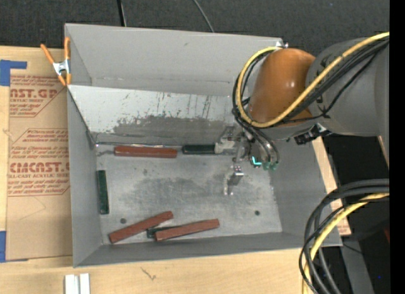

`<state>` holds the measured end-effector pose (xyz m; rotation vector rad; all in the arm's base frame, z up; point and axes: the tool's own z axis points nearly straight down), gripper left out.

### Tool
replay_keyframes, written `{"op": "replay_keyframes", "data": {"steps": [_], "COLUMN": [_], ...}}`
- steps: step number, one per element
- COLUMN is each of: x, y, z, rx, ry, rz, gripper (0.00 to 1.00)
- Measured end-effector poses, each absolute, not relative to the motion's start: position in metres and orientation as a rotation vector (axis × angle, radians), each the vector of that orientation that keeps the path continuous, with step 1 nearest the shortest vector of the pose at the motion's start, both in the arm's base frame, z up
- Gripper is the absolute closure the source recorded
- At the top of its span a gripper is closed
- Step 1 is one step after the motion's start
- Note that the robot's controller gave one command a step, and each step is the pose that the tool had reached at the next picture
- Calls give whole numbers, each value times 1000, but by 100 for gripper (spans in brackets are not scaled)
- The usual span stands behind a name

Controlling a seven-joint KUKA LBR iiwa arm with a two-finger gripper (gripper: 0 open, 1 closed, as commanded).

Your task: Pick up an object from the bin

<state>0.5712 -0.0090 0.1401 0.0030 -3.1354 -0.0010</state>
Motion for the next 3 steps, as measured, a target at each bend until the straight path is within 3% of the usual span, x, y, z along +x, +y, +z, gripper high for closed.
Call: {"op": "replay_keyframes", "data": {"steps": [1,2,3], "x": [573,540,522], "y": [-9,8,25], "z": [144,113,82], "rx": [3,245,395], "ry": [-3143,-3144,-3115], "rz": [-1,3,-3], "gripper": [0,0,0]}}
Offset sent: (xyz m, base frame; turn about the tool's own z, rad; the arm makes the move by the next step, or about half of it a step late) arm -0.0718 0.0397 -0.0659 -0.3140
